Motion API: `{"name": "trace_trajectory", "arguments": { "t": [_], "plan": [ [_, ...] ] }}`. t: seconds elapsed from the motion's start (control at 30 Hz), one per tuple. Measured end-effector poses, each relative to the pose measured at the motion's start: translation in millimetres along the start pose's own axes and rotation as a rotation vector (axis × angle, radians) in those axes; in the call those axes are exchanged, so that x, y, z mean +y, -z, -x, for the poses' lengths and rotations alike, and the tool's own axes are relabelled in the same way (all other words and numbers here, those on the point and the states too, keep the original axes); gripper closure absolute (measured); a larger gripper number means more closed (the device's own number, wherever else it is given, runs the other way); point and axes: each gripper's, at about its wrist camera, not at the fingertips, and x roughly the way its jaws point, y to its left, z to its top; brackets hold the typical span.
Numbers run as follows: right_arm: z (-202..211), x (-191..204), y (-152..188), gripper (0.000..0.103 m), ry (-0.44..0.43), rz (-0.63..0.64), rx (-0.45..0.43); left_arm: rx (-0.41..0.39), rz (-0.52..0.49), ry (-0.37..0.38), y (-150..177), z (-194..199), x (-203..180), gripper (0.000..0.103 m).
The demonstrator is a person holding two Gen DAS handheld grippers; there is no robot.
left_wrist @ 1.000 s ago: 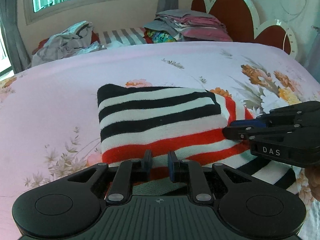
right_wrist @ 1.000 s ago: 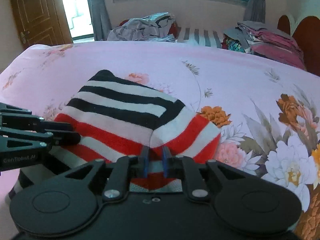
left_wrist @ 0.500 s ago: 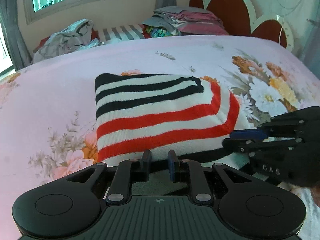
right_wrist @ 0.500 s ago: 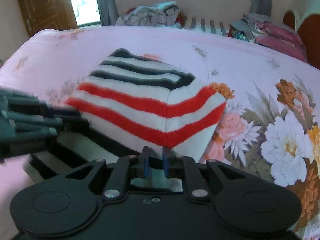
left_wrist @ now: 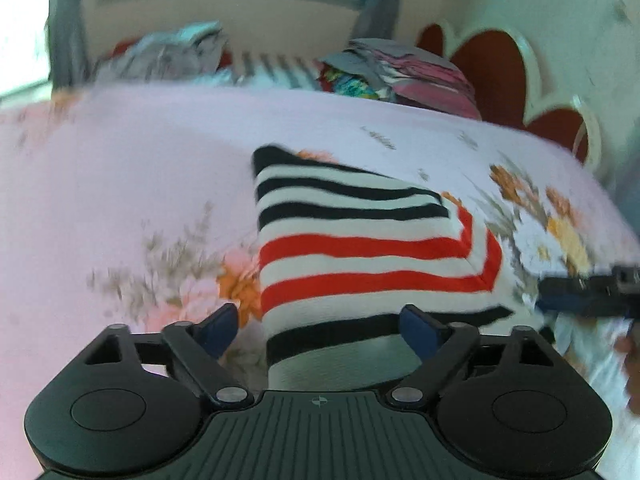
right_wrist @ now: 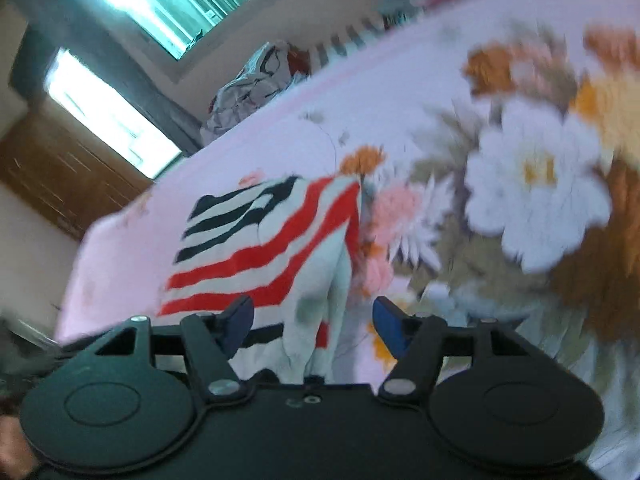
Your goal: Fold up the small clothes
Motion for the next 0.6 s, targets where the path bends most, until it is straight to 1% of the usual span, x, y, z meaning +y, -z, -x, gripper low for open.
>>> {"name": "trace_trajectory", "arguments": {
  "t": [0.1, 0.17, 0.23, 0.3, 0.37, 0.43, 0.47, 0.5, 0.6],
  "plan": [
    [-10, -16, 1, 0.037, -0.085, -0.081, 0.033, 0.047, 0.121, 0.040, 6, -17, 19, 0.020],
    [-20, -26, 2, 0.035, -0.137, -0.144, 0.070, 0.062, 0.208, 0.094, 10, -26, 28, 0.020],
    [-29, -34, 4, 0.035, -0.162, -0.178, 0.102, 0.067, 0.260, 0.128, 13, -31, 33, 0.022],
    [-36, -37, 6, 0.035, -0.163, -0.167, 0.120, 0.071, 0.284, 0.145, 16, -35, 35, 0.024],
    [-41, -40, 8, 0.036, -0.197, -0.180, 0.137, 0.073, 0.297, 0.163, 18, -38, 34, 0.026],
    [-49, -37, 9, 0.041, -0.218, -0.173, 0.154, 0.073, 0.297, 0.172, 18, -40, 32, 0.027],
    [-56, -35, 9, 0.048, -0.228, -0.170, 0.171, 0.076, 0.297, 0.176, 18, -41, 32, 0.027],
    [-63, -30, 9, 0.051, -0.230, -0.162, 0.187, 0.079, 0.298, 0.182, 18, -43, 30, 0.027],
    [-69, -17, 4, 0.051, -0.211, -0.102, 0.196, 0.083, 0.297, 0.170, 14, -44, 29, 0.027]
  ]
}}
